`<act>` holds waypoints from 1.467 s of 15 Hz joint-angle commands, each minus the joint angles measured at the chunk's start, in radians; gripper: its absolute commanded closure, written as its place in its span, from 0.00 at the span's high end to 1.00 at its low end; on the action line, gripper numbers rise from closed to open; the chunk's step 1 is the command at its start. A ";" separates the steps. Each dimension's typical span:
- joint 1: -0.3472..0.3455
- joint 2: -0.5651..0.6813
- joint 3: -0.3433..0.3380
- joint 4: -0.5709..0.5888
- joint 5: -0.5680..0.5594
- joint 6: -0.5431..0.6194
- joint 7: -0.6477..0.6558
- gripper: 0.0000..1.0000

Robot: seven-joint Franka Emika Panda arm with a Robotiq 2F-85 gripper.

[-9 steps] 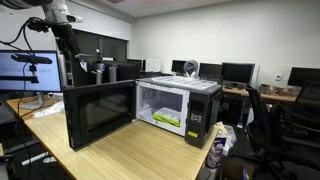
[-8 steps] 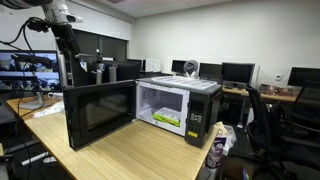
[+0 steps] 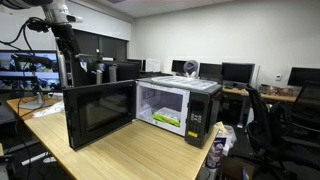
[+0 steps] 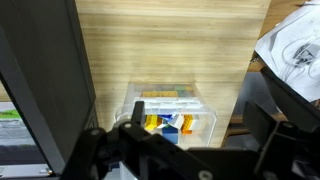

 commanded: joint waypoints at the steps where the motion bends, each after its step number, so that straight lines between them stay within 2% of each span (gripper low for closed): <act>1: 0.005 0.000 -0.004 0.003 -0.004 -0.001 -0.001 1.00; 9: -0.037 0.013 -0.028 0.046 -0.019 0.059 0.013 1.00; 16: -0.170 0.033 -0.076 0.082 -0.084 0.160 0.056 1.00; 22: -0.256 0.054 -0.087 0.114 -0.138 0.202 0.125 1.00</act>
